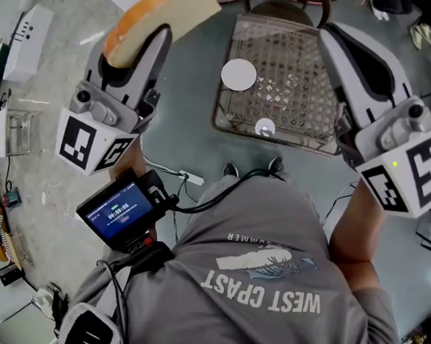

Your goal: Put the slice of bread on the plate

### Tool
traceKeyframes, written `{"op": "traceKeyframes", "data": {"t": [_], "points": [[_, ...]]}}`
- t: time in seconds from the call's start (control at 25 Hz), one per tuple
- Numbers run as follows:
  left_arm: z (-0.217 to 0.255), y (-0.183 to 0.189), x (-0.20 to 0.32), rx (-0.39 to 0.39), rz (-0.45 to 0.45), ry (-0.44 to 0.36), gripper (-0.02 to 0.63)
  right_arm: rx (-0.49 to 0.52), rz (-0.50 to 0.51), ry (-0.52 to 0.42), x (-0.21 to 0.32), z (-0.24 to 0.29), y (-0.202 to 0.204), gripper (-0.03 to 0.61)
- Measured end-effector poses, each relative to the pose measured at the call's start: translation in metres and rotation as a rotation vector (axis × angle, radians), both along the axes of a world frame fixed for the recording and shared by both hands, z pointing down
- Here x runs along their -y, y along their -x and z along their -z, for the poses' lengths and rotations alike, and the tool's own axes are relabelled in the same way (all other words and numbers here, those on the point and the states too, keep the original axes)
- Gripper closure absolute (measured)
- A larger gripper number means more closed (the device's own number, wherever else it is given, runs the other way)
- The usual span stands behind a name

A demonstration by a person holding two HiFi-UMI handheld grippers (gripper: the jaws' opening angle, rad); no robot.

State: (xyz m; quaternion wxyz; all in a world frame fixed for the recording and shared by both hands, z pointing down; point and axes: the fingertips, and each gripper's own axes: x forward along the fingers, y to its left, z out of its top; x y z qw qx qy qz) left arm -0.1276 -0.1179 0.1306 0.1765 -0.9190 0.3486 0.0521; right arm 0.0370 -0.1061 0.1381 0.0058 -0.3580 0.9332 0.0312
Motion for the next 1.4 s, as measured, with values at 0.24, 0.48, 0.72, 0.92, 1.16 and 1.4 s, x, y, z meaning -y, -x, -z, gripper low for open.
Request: {"op": "traceKeyframes", "data": {"t": [0.24, 0.48, 0.72, 0.92, 1.16, 1.4], "points": [[-0.007, 0.008, 0.004, -0.002, 0.042, 0.022, 0.514, -0.014, 0.043, 0.007, 0.01, 0.0, 0.01, 0.571], [-0.009, 0.019, 0.01, -0.001, 0.086, 0.029, 0.514, -0.008, 0.079, 0.021, 0.023, -0.004, 0.019, 0.571], [-0.012, 0.023, 0.014, 0.022, 0.116, 0.038, 0.514, -0.015, 0.106, 0.02, 0.033, -0.004, 0.025, 0.571], [-0.012, 0.014, 0.01, 0.017, 0.087, 0.025, 0.514, -0.015, 0.072, 0.012, 0.025, -0.003, 0.016, 0.571], [-0.015, 0.007, 0.009, 0.02, 0.071, 0.023, 0.514, -0.034, 0.052, 0.016, 0.017, -0.003, 0.014, 0.571], [-0.017, 0.007, 0.018, 0.03, 0.084, 0.029, 0.514, -0.036, 0.042, 0.035, 0.019, -0.006, 0.01, 0.571]]}}
